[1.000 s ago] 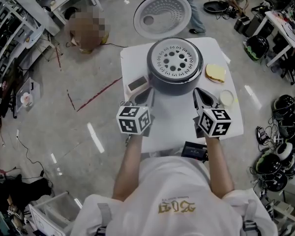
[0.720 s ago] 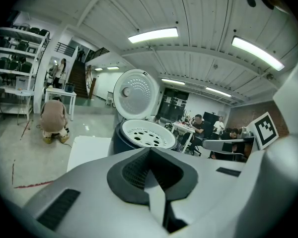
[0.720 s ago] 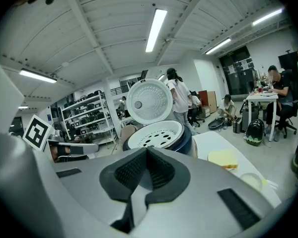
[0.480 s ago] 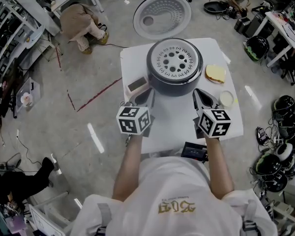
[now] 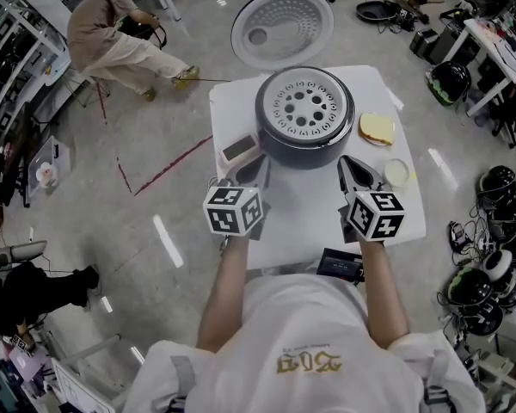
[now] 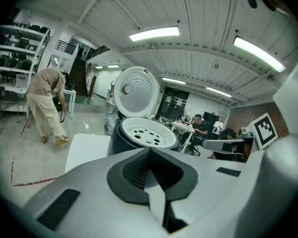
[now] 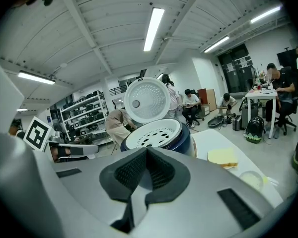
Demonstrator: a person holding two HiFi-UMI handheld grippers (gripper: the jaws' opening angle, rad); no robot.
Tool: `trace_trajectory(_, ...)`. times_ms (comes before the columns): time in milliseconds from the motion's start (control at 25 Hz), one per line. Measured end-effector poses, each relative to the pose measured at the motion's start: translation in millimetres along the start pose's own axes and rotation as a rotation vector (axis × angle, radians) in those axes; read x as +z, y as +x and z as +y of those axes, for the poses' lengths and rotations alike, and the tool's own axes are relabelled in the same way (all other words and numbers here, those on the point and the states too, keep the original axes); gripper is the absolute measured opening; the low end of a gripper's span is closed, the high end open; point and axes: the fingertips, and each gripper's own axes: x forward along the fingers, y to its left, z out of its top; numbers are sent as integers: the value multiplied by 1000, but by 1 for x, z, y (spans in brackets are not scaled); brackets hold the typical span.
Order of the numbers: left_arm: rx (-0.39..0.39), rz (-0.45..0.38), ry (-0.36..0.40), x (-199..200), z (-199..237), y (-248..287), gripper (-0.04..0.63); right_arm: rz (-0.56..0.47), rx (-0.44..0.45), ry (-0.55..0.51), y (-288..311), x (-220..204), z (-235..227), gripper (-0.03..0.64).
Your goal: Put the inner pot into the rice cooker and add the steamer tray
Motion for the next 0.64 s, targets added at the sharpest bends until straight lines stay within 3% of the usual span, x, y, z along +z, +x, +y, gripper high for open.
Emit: trace_trajectory(640, -7, 6, -14, -5, -2, 4, 17, 6, 9, 18, -1, -4, -4, 12)
